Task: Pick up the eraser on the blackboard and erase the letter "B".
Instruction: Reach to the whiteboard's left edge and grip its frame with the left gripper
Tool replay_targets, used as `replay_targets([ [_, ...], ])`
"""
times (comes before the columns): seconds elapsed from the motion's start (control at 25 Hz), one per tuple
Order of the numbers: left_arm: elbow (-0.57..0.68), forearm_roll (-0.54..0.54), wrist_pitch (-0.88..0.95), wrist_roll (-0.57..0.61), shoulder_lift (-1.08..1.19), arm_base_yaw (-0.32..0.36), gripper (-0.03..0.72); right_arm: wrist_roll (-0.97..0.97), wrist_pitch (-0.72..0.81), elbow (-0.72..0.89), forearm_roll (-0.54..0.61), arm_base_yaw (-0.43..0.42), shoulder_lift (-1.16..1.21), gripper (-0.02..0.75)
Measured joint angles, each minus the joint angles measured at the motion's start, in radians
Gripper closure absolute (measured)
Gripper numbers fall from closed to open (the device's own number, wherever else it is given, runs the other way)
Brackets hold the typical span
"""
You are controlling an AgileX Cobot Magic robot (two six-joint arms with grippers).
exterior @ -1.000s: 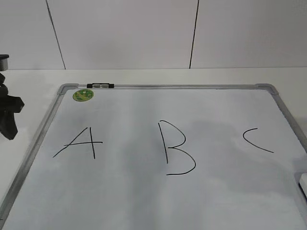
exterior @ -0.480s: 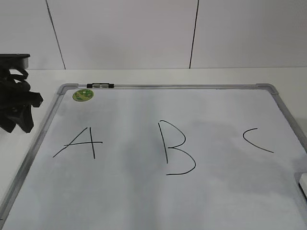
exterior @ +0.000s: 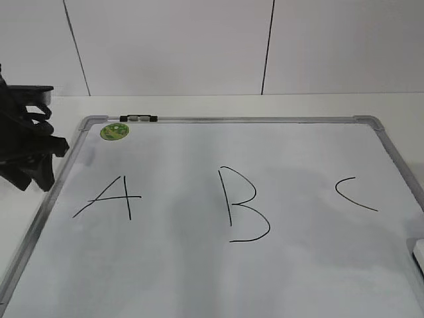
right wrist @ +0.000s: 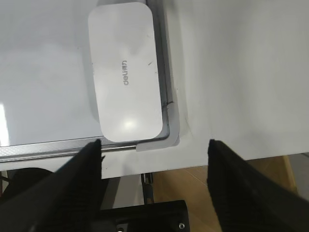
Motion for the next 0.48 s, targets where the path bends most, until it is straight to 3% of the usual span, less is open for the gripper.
replay_targets([
  [0.48,-0.003,0.007,-0.013,0.000,0.044,-0.006,0.391,0.001,0.000,0.000,0.000,0.000,0.000,0.190],
])
